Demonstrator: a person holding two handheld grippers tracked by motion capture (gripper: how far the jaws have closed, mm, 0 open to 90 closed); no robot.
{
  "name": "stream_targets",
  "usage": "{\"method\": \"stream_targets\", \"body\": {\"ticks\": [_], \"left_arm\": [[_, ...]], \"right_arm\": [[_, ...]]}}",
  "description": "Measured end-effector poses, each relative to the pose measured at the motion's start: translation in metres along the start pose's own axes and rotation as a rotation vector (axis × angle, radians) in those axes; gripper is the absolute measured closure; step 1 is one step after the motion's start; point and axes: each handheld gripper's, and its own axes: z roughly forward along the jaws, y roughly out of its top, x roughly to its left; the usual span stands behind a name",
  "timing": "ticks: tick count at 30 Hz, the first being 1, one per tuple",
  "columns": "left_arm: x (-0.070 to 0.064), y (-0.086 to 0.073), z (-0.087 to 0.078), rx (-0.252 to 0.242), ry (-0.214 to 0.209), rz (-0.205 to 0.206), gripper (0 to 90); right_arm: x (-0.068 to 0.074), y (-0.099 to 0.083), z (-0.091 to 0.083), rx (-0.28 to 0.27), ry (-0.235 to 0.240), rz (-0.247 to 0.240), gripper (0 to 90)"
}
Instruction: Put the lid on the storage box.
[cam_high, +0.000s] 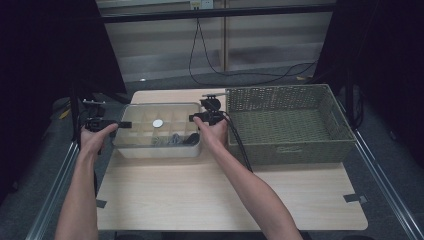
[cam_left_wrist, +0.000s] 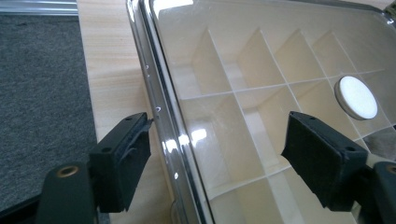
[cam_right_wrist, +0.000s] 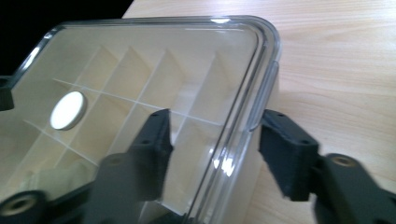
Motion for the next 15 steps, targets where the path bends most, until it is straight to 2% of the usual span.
{"method": "stream_targets", "body": {"ticks": [1,3,7,12,14,15], "left_arm": [[0.0,0.0,-0.001,-0.004,0.005,-0.004,21.4],[0.0,-0.001,-0.004,-0.016,0.008,0.003,20.7],[0.0,-0.002,-0.014,-0.039,0.018,0.002,17.5],[0.002,-0.007,-0.026,-0.072,0.009,-0.007,13.2],[0.003,-0.01,-0.03,-0.094,0.01,-0.031,12.1],[0.003,-0.011,-0.033,-0.096,0.016,-0.021,11.6]], "right_arm": [[0.0,0.0,-0.001,-0.008,-0.011,-0.004,36.7],[0.001,0.002,-0.002,-0.008,0.002,0.005,33.1],[0.006,0.003,-0.002,-0.013,-0.017,-0.028,30.1],[0.011,0.006,-0.007,-0.032,-0.023,-0.055,29.9],[0.012,0.007,-0.009,-0.046,-0.015,-0.071,30.0],[0.013,0.007,-0.011,-0.048,-0.012,-0.07,30.2]]}}
